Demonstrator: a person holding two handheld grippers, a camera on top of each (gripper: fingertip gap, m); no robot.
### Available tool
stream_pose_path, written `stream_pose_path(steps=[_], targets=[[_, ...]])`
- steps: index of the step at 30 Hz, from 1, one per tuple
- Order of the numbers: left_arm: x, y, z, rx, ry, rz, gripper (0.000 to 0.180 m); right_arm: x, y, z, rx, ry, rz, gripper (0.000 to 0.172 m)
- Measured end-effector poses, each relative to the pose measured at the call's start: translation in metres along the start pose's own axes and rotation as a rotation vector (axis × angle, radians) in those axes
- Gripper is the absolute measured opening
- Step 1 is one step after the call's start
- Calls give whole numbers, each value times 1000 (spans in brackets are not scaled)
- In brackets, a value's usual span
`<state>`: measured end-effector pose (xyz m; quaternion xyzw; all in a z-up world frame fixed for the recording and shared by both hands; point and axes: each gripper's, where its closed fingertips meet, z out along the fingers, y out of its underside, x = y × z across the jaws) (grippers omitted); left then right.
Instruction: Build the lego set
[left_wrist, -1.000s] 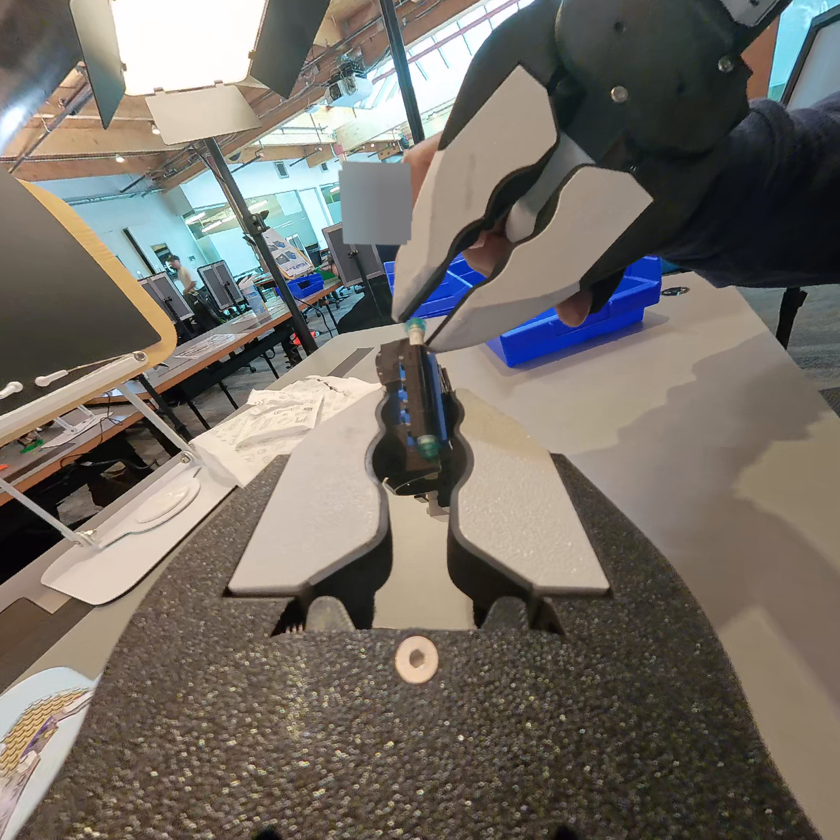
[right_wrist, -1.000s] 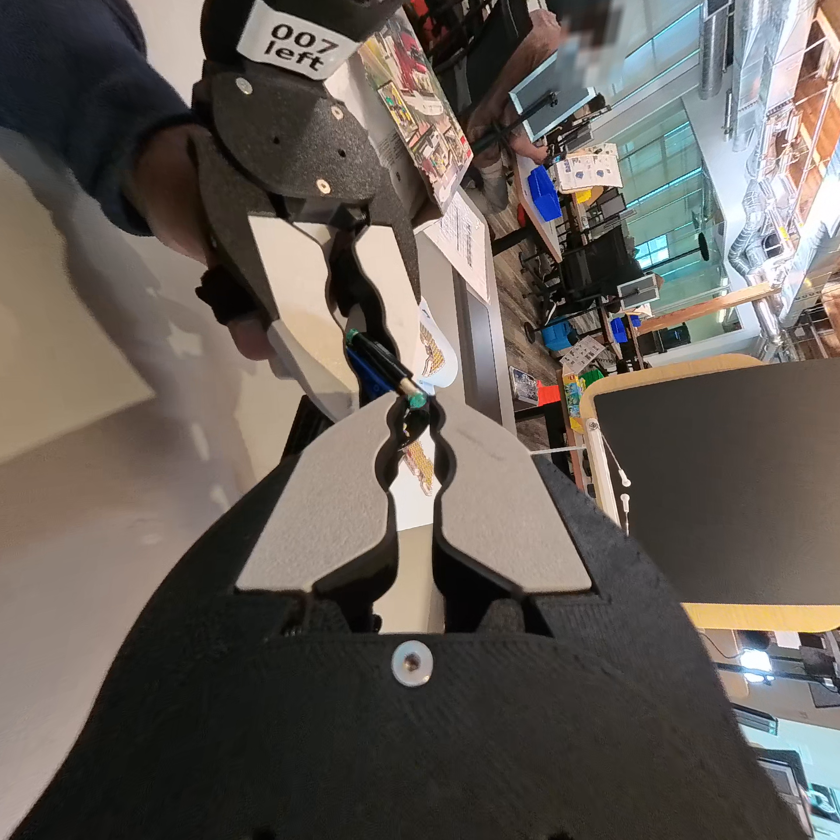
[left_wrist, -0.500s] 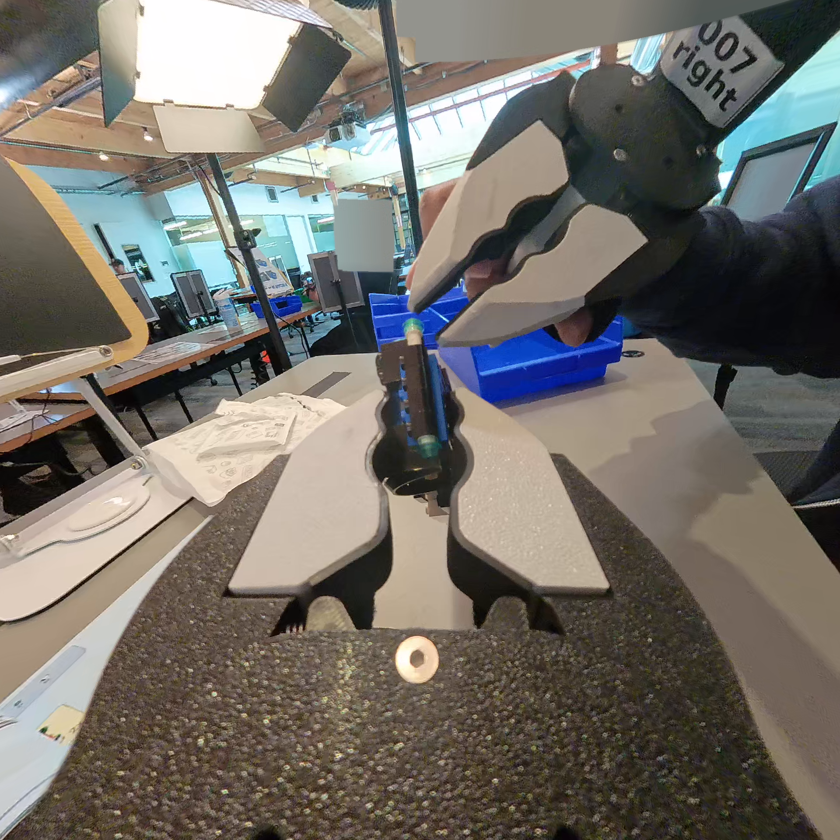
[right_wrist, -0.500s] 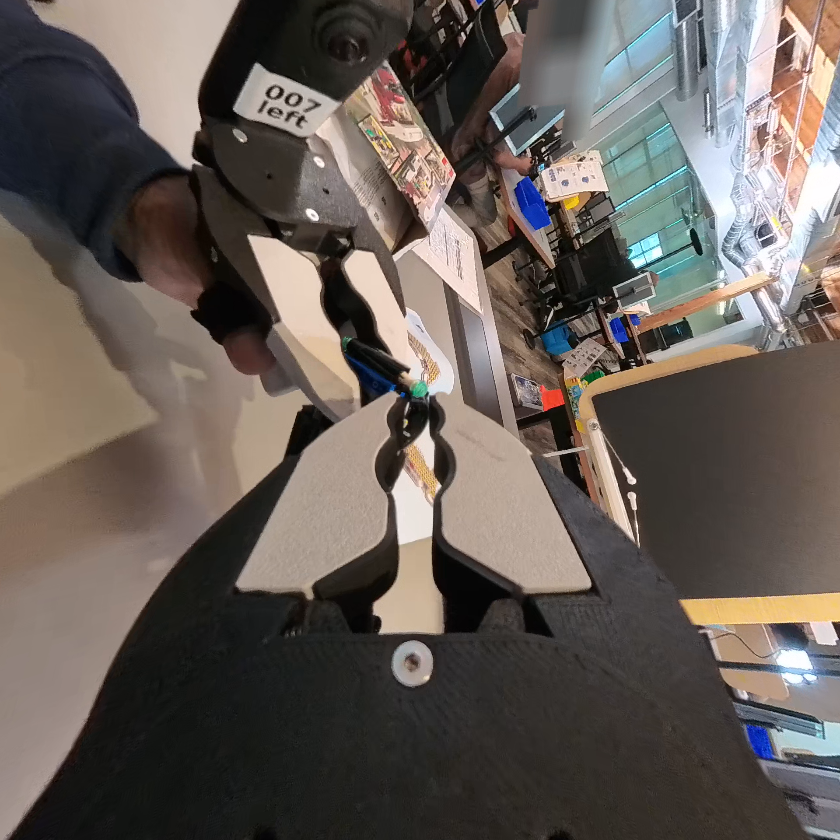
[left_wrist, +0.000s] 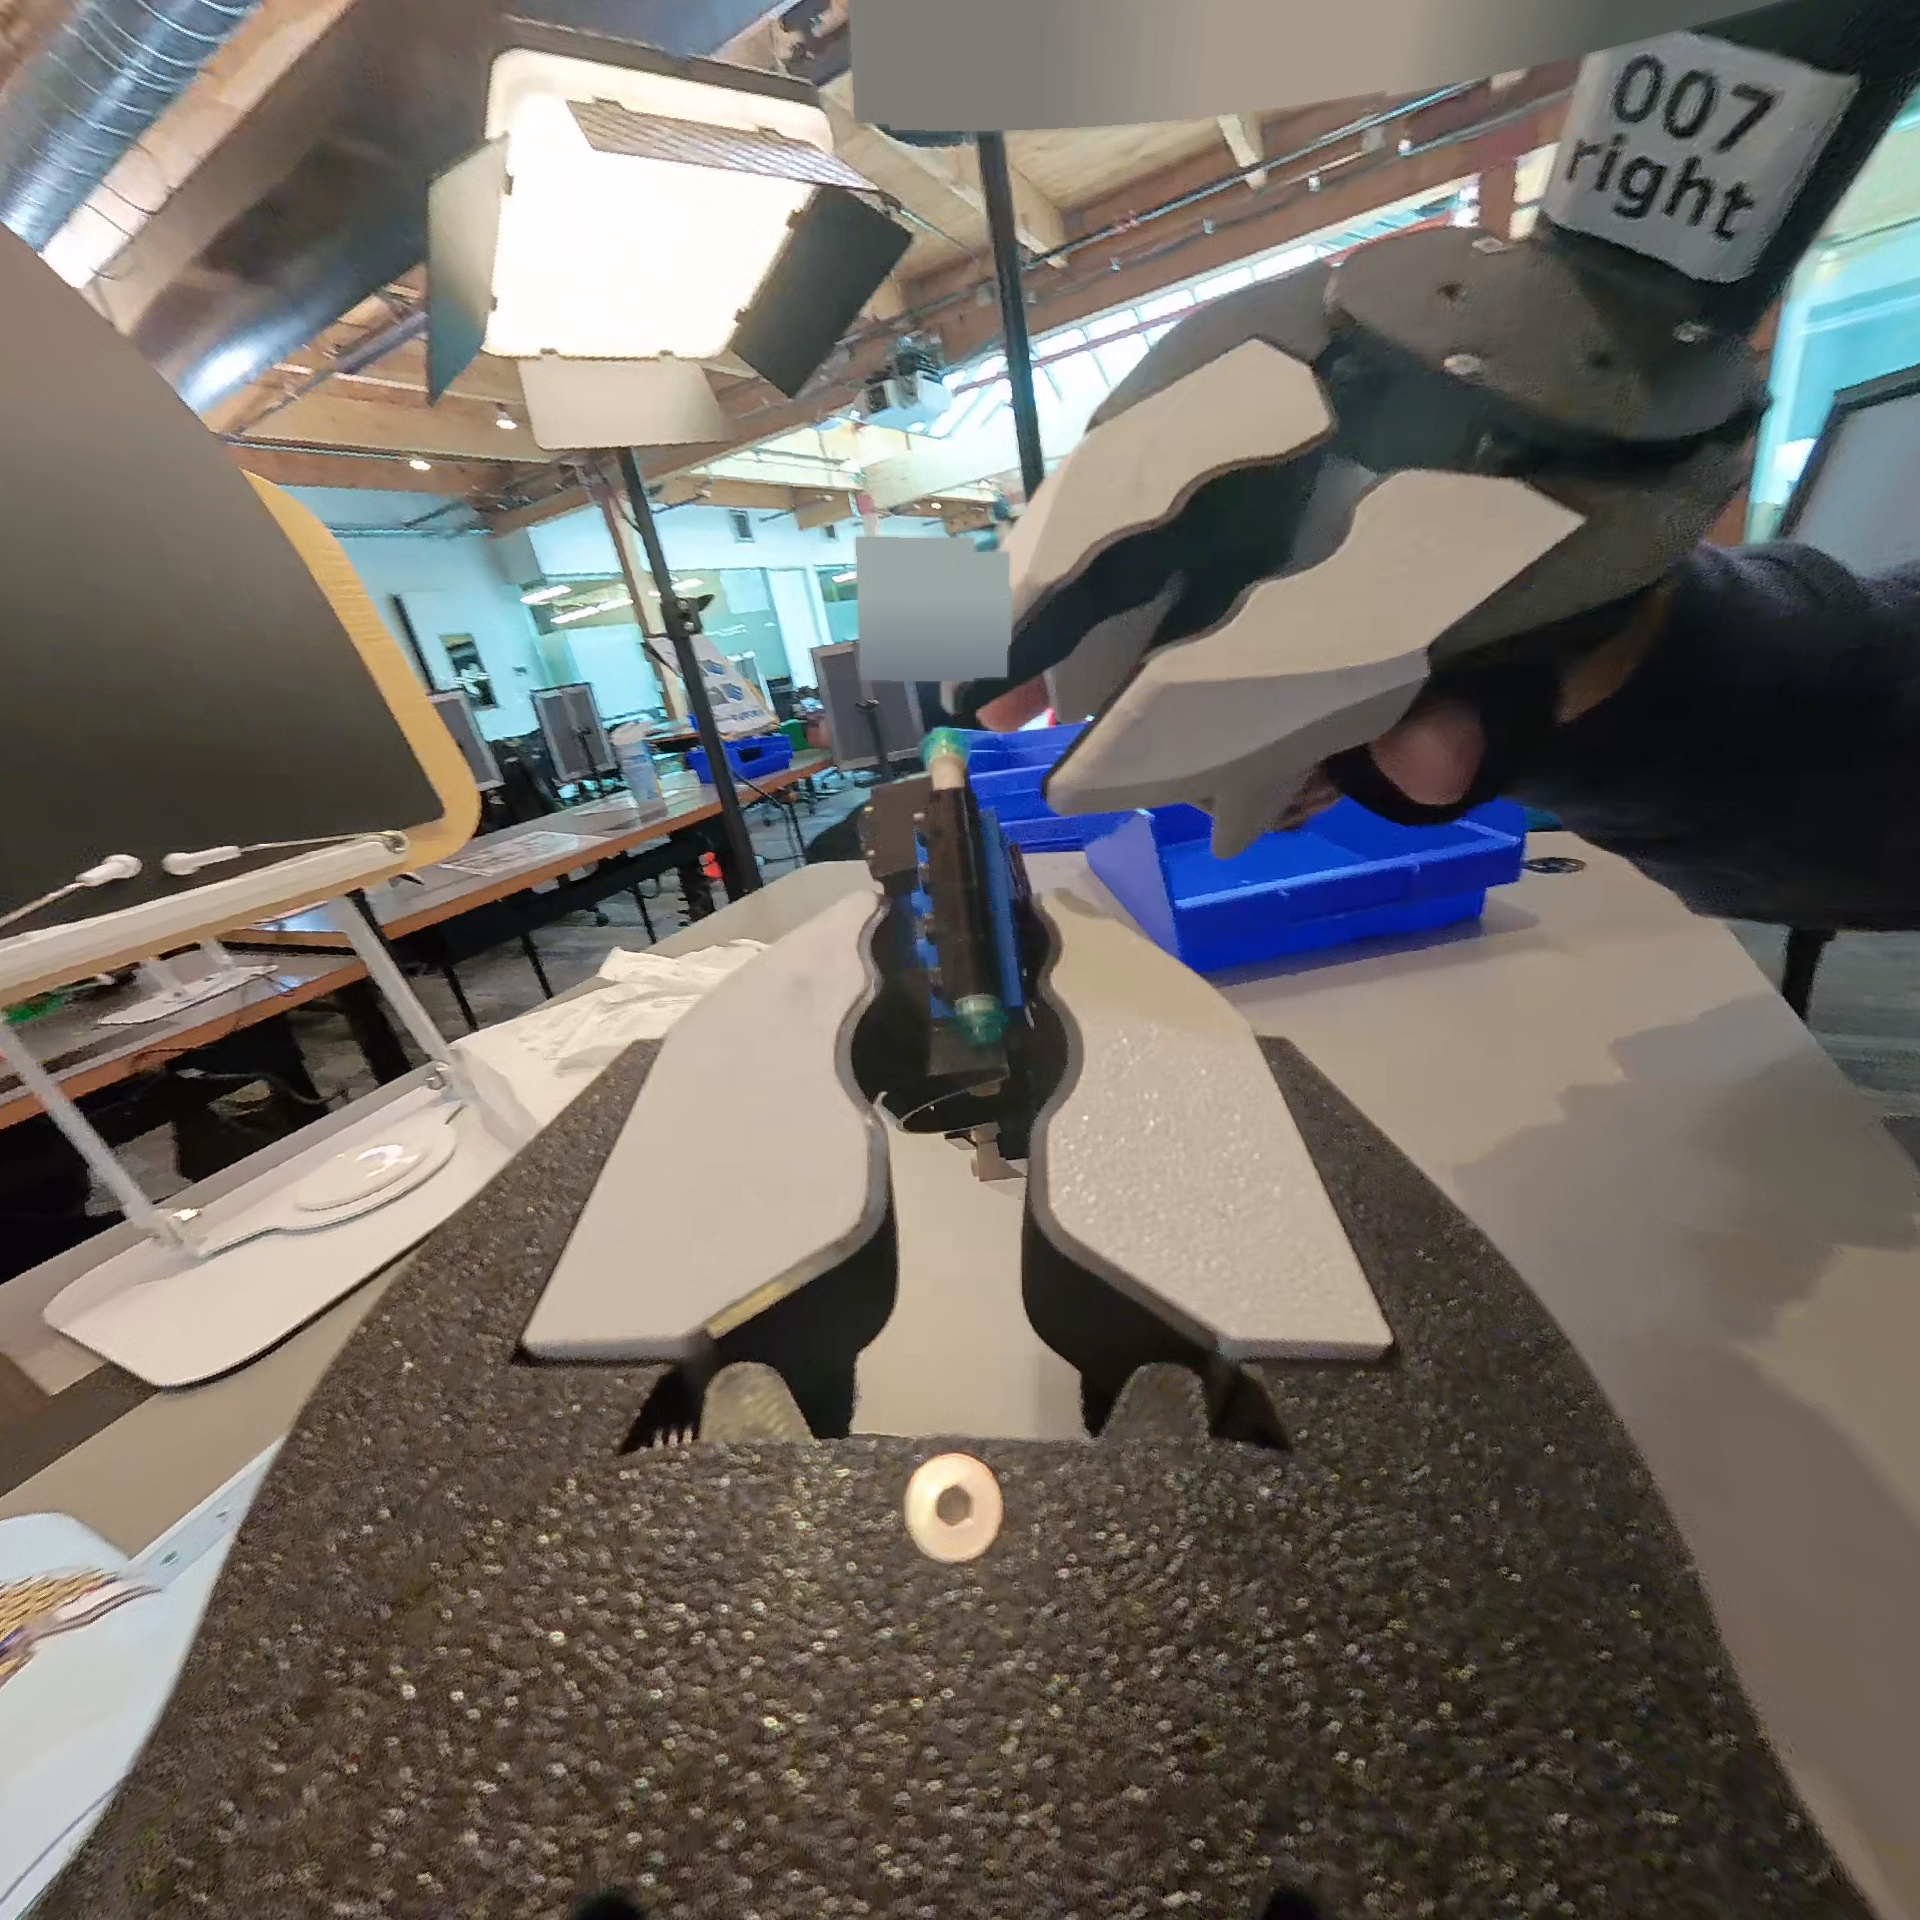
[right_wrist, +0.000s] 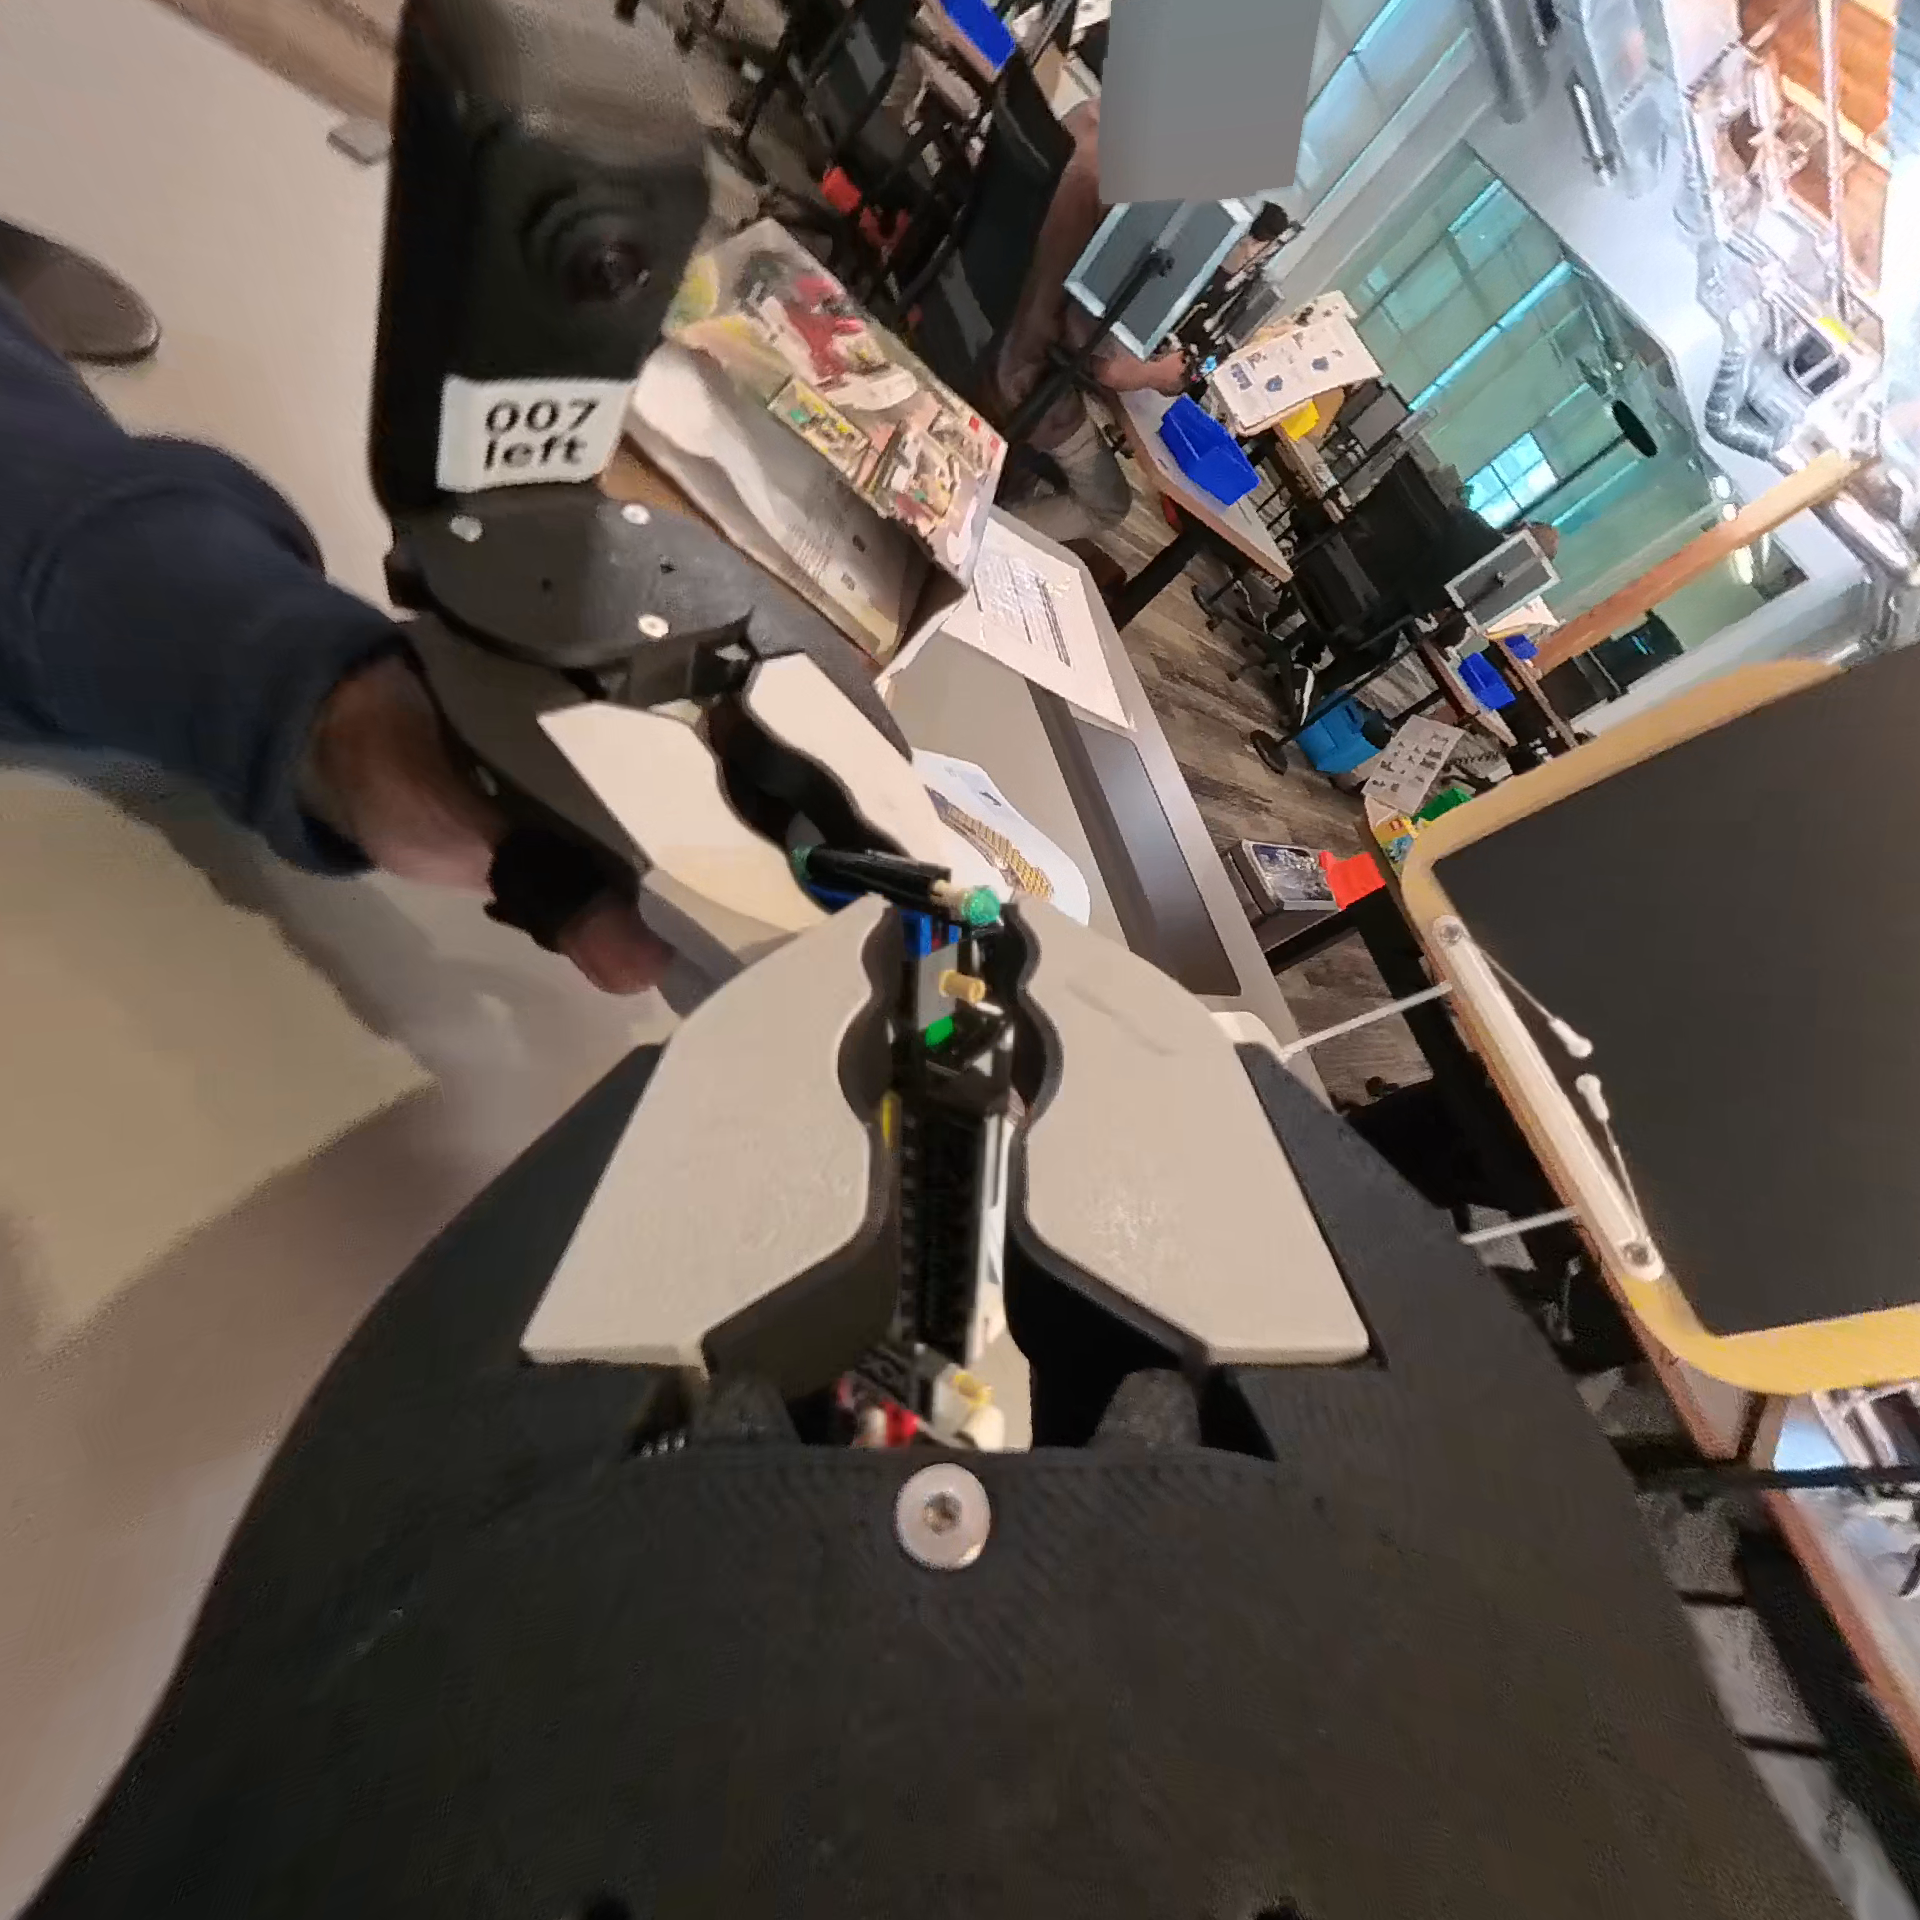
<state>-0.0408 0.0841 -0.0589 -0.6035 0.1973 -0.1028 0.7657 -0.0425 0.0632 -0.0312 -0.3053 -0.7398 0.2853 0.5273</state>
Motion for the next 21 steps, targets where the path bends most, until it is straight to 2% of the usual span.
stream_pose_path(steps=[6,21], targets=[[-9,-1,-2,6,-105,57,22,3,-9,7,1,139,14,25],[-10,-4,-3,7,-135,110,22,3,-8,10,6,170,115,23]])
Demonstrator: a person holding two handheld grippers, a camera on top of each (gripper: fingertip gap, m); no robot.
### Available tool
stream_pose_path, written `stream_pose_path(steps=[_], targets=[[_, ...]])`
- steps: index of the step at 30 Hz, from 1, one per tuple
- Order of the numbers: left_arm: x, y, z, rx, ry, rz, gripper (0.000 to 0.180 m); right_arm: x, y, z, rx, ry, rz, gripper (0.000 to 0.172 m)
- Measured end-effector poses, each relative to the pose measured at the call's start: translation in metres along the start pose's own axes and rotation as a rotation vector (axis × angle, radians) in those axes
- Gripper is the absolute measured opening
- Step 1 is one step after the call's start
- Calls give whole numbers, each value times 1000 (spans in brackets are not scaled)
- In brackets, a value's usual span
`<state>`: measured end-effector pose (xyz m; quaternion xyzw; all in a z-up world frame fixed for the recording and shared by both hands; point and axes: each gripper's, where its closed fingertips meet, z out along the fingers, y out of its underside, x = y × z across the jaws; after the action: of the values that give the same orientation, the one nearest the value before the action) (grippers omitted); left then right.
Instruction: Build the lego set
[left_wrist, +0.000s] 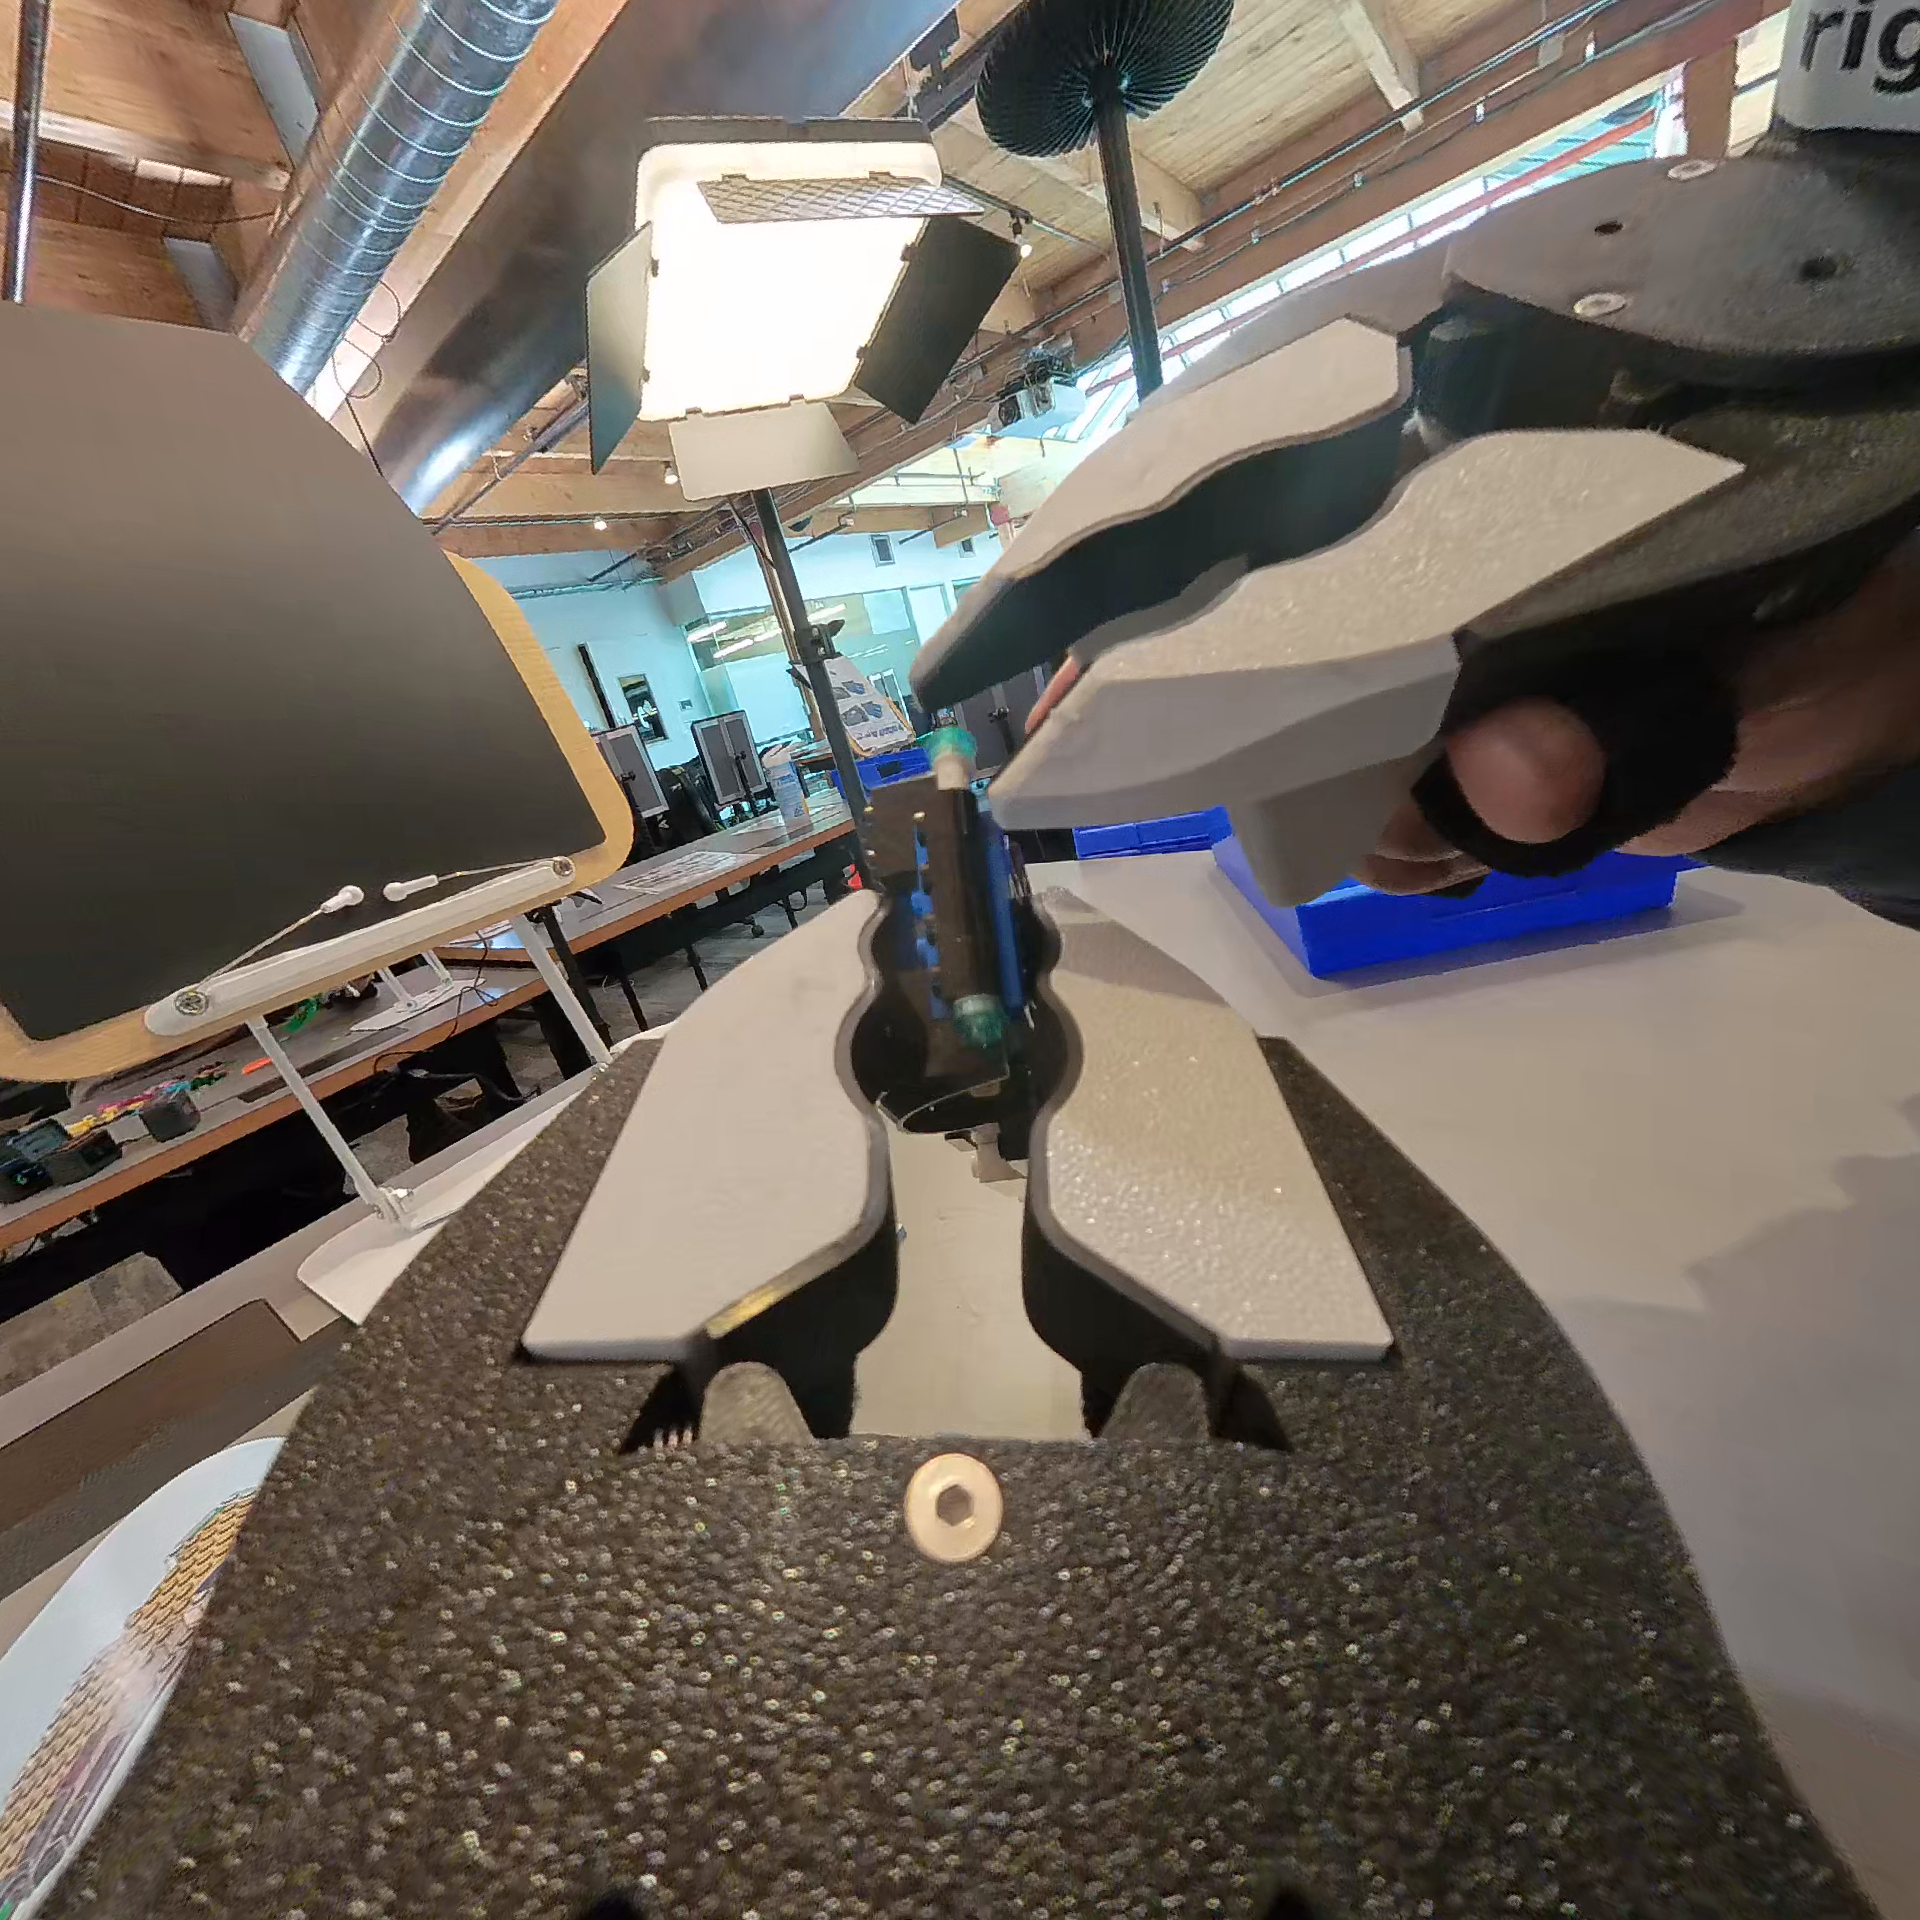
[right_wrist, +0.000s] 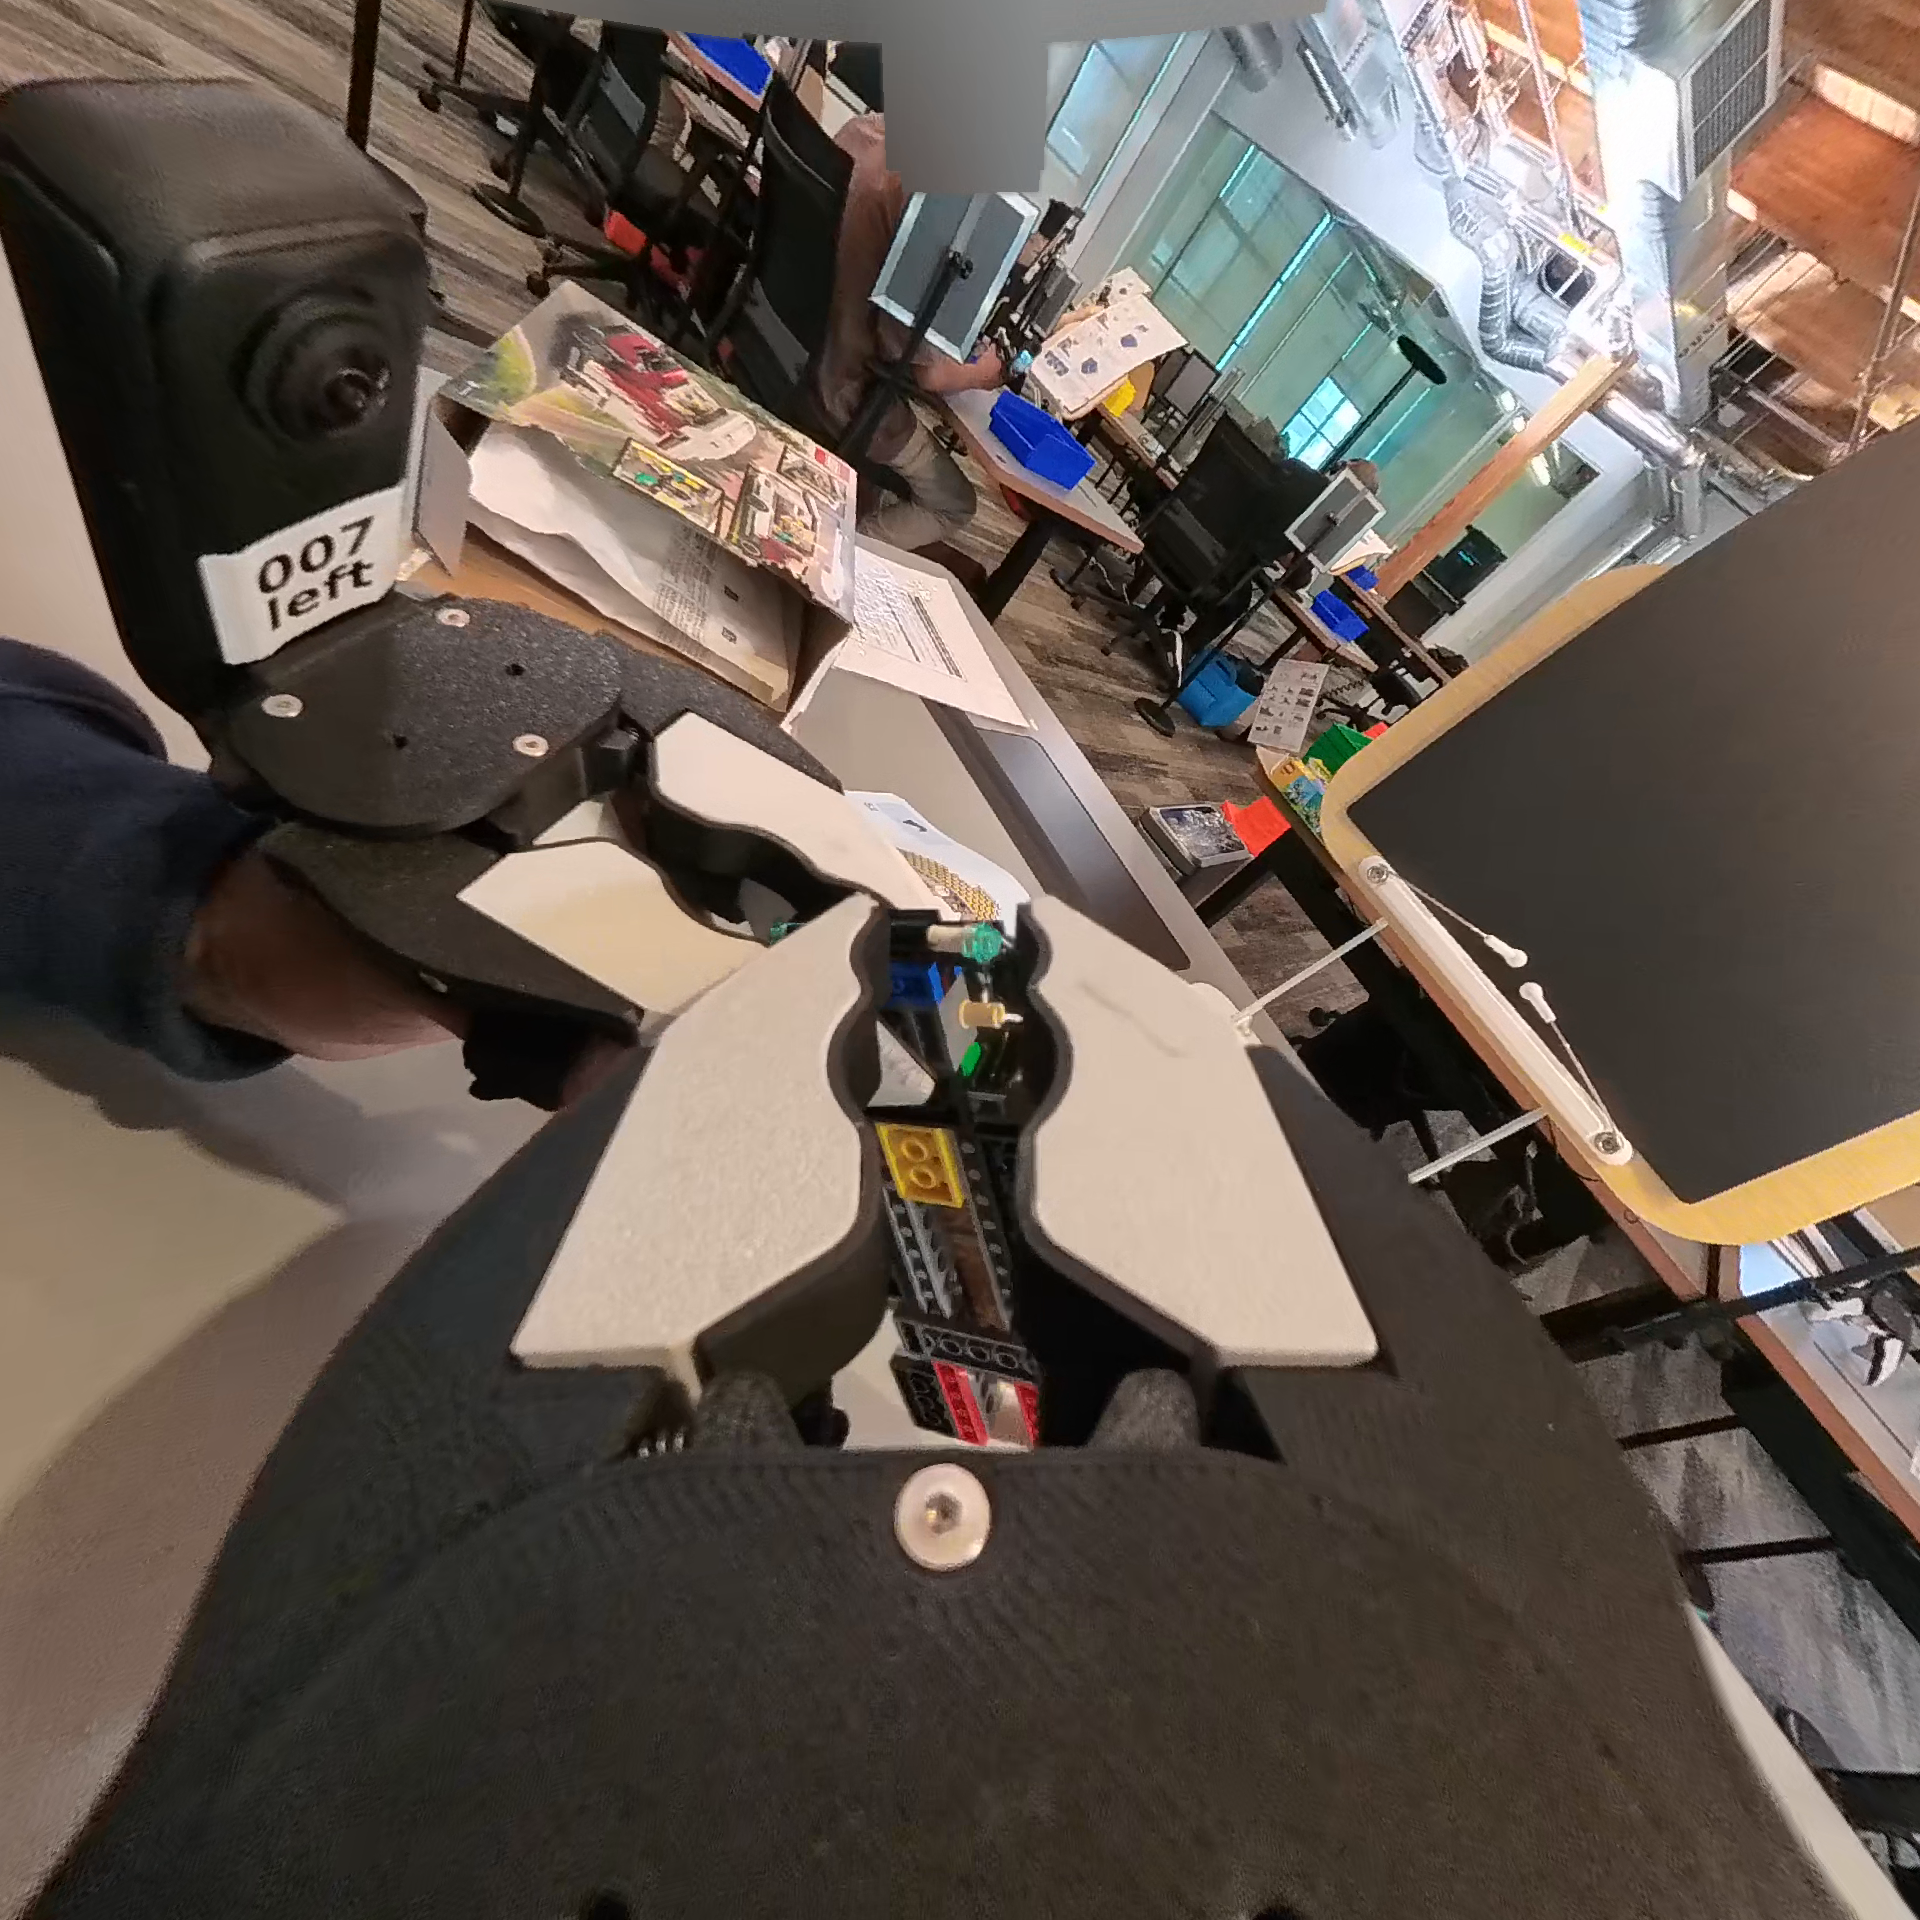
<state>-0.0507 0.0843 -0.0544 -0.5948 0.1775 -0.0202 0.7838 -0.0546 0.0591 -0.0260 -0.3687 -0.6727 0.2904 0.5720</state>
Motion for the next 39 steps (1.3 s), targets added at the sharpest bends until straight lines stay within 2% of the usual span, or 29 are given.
stream_pose_path(steps=[30,35,39], targets=[[1,3,1,-17,-10,38,22,-3,12,2,-72,22,12,21],[-1,5,1,-34,-37,84,23,-3,13,3,-85,2,84,20],[-2,5,0,-46,-59,127,23,-4,13,2,-89,13,59,20]])
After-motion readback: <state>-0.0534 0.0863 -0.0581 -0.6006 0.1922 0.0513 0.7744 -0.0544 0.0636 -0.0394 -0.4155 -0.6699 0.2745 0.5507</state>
